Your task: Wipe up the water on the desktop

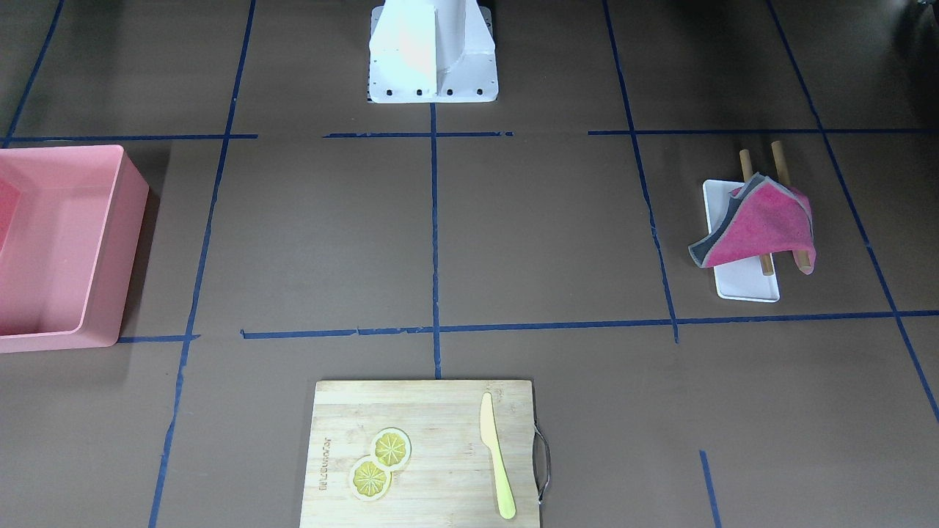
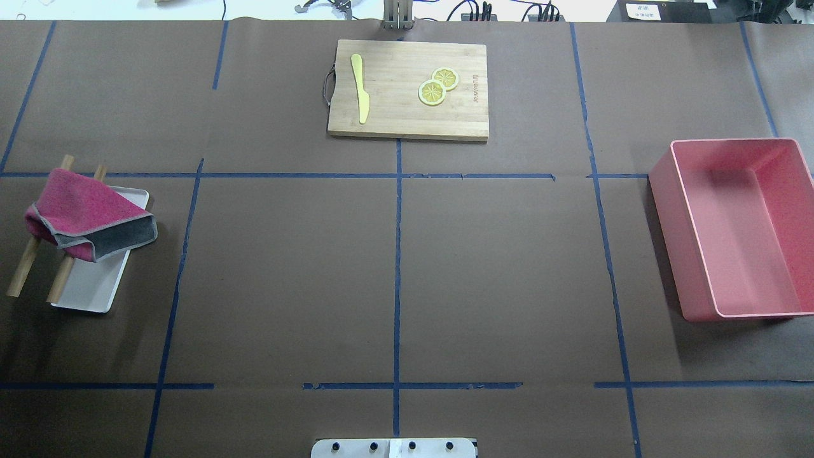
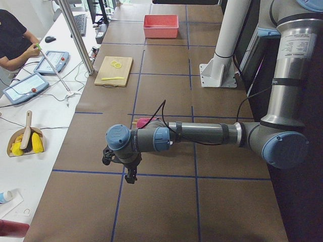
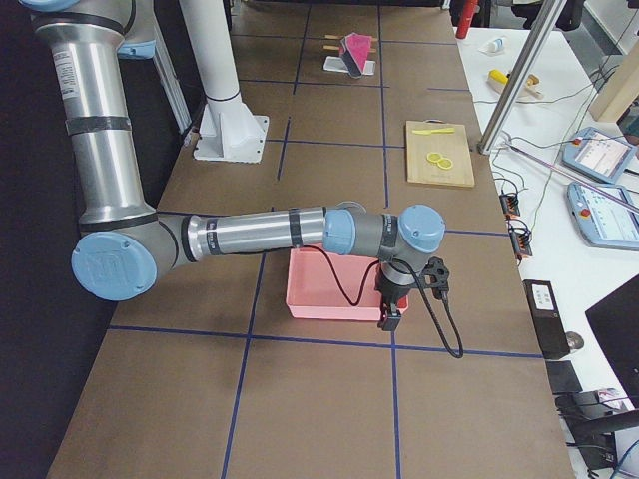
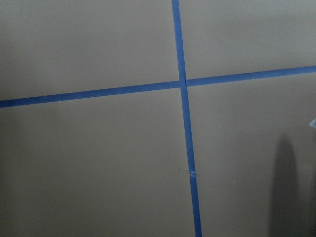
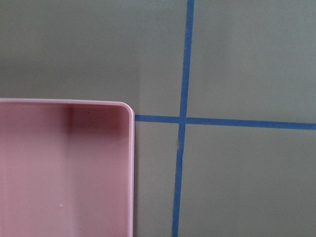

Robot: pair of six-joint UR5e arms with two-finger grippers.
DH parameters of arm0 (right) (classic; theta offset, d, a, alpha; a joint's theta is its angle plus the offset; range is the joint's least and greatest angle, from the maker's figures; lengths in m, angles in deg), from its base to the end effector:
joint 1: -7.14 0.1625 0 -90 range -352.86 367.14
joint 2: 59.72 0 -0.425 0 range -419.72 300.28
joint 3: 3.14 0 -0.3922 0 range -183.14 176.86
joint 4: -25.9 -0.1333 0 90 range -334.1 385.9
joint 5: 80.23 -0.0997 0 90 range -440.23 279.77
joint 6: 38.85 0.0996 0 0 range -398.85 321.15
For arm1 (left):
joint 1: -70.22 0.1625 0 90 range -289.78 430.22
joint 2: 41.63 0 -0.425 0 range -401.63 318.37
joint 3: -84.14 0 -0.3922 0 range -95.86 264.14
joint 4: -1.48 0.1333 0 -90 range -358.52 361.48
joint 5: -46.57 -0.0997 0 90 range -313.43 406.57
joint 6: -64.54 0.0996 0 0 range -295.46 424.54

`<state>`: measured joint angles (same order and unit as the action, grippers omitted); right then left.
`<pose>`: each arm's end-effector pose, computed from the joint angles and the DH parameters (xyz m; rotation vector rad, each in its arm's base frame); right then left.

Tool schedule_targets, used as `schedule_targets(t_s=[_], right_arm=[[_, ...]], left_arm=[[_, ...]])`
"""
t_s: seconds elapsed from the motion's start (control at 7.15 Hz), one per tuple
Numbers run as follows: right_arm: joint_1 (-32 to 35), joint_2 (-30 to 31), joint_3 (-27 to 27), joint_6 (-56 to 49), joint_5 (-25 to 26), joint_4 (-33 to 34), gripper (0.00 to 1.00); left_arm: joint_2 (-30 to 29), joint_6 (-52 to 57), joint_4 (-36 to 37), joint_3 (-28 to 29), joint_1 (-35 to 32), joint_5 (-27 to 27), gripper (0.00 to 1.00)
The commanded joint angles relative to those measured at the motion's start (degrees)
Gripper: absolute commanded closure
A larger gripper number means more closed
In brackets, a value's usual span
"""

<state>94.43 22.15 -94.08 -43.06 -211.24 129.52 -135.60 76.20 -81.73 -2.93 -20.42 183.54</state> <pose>0.0423 -0.5434 0.6042 -0.0666 -0.7165 -0.0871 -0.0662 -0.5132 0.6570 -0.0064 0.8252 0.1402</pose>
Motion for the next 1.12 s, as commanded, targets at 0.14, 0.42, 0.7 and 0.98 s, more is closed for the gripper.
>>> schedule_targets(t_s=[0.14, 0.42, 0.7, 0.98], right_arm=[[-0.4, 1.6, -3.7, -0.2, 0.9, 2.5, 0.0], [-0.5, 3.7, -6.8, -0.1, -0.6, 2.0, 0.0], [-1.1, 3.7, -6.7, 0.3, -1.8, 1.8, 0.0], [-1.8, 4.3, -6.7, 0.3, -1.7, 1.7, 0.0]], left_arm=[[0.1, -0.1, 0.1, -2.4, 0.6, -3.8, 0.0], [0.1, -0.6, 0.1, -2.0, 1.0, -3.6, 0.0], [0.2, -1.2, -0.7, -2.3, 1.1, -4.3, 0.0], [0.9, -0.9, -1.6, -3.1, 0.9, -3.6, 0.0]])
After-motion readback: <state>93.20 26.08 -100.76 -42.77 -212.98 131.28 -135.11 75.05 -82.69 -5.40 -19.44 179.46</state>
